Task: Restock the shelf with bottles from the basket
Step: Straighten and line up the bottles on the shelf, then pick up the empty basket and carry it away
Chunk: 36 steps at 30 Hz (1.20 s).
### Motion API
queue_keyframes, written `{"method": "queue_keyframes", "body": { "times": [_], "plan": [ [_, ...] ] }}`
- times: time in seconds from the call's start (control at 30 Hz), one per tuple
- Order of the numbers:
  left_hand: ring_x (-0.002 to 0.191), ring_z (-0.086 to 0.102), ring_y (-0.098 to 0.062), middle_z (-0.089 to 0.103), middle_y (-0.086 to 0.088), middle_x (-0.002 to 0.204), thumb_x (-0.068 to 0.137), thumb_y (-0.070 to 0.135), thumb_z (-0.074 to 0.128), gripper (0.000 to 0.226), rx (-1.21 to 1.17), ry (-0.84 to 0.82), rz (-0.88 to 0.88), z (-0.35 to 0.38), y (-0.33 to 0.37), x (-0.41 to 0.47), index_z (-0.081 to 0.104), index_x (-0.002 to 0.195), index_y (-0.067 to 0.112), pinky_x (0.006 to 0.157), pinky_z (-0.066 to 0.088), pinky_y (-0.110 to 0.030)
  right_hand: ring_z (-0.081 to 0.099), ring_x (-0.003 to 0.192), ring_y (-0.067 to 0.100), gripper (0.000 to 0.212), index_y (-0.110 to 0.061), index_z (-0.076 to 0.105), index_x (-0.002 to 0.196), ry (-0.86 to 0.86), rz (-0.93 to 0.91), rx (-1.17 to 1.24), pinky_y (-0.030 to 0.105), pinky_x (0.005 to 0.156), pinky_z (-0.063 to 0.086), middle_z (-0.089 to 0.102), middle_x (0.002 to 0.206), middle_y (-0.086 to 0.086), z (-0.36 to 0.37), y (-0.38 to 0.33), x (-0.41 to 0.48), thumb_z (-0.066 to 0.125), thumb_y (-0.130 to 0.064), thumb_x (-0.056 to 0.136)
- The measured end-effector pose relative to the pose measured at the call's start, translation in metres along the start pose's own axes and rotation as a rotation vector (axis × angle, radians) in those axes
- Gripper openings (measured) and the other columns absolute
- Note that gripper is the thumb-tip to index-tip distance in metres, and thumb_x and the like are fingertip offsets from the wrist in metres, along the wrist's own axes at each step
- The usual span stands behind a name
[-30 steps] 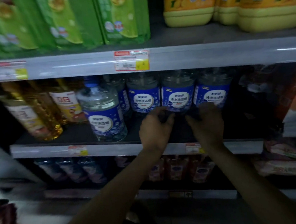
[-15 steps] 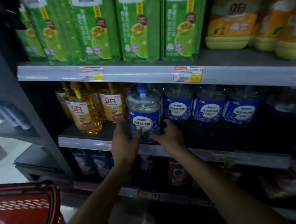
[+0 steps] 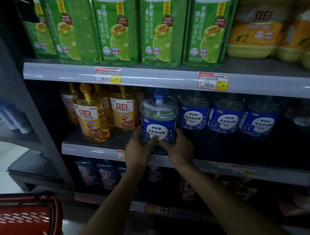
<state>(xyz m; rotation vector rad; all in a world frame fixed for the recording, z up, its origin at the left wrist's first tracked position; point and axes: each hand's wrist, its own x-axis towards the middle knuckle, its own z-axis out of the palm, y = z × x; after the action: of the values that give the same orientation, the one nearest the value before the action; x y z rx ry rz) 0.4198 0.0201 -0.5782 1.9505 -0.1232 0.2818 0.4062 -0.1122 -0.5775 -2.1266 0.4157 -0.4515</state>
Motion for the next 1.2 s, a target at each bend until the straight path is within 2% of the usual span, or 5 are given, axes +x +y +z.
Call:
{"method": "queue_keyframes", "body": {
  "times": [0.37, 0.83, 0.97, 1.07, 1.2],
  "plan": [
    [0.108, 0.069, -0.016, 0.073, 0.008, 0.123, 0.089, 0.051, 0.073, 0.052, 0.209, -0.052, 0.026, -0.028, 0.021, -0.028, 0.053, 0.135, 0.038, 0.087, 0.059, -0.044, 0.068, 0.112, 0.029, 0.065, -0.020, 0.052, 0.140, -0.126, -0.010, -0.115, 0.036, 0.081, 0.056, 0.070, 0.127, 0.005, -0.031, -0.009, -0.029, 0.080, -0.032, 0.083],
    [0.128, 0.058, -0.020, 0.051, 0.004, 0.150, 0.088, 0.057, 0.067, 0.070, 0.637, 0.005, 0.086, -0.210, 0.087, -0.116, 0.043, 0.151, 0.040, 0.100, 0.053, -0.042, 0.054, 0.129, 0.026, 0.081, -0.026, 0.042, 0.148, -0.338, -0.514, -0.138, 0.044, 0.099, 0.052, 0.052, 0.144, 0.004, -0.054, -0.135, -0.113, 0.077, -0.054, 0.080],
    [0.135, 0.051, -0.026, 0.049, 0.001, 0.152, 0.085, 0.055, 0.066, 0.076, 0.913, 0.097, 0.099, -0.271, 0.106, -0.143, 0.040, 0.154, 0.036, 0.102, 0.050, -0.041, 0.026, 0.148, 0.036, 0.103, -0.030, 0.024, 0.155, -0.360, -0.649, -0.301, 0.052, 0.116, 0.035, 0.020, 0.164, 0.008, -0.038, -0.175, -0.137, 0.062, -0.080, 0.074],
    [0.136, 0.050, -0.030, 0.049, -0.003, 0.152, 0.081, 0.065, 0.052, 0.082, 1.047, 0.134, 0.053, -0.316, 0.107, -0.164, 0.038, 0.156, 0.035, 0.105, 0.047, -0.044, -0.004, 0.156, 0.036, 0.109, -0.033, 0.010, 0.162, -0.468, -0.671, -0.340, 0.053, 0.125, 0.015, -0.008, 0.170, 0.007, -0.029, -0.199, -0.155, 0.057, -0.084, 0.077],
    [0.149, 0.034, -0.027, 0.036, -0.005, 0.162, 0.076, 0.077, 0.037, 0.091, 1.188, 0.183, -0.028, -0.367, 0.093, -0.191, 0.027, 0.159, 0.041, 0.116, 0.035, -0.051, -0.020, 0.155, 0.034, 0.113, -0.033, 0.002, 0.163, -0.580, -0.702, -0.332, 0.054, 0.126, 0.004, -0.020, 0.169, 0.006, -0.012, -0.222, -0.183, 0.057, -0.084, 0.078]
  ]
}}
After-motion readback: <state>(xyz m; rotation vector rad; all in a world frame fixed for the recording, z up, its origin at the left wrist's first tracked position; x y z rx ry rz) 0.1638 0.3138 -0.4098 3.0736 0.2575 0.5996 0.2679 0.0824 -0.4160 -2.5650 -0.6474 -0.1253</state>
